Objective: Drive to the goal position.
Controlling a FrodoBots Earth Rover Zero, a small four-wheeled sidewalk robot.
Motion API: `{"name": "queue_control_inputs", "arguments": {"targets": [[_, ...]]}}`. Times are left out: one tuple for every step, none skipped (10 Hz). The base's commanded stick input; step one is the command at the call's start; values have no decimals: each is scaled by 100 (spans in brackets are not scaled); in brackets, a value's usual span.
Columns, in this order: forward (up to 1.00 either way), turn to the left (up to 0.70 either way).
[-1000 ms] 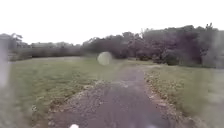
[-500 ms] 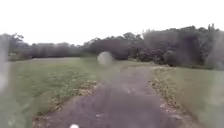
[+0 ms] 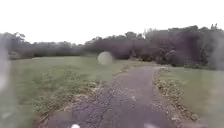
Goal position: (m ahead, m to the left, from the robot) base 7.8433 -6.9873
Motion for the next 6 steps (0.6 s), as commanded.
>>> {"name": "queue_control_inputs", "arguments": {"targets": [[70,-35],[70,-35],[70,-6],[70,-1],[70,0],[70,0]]}}
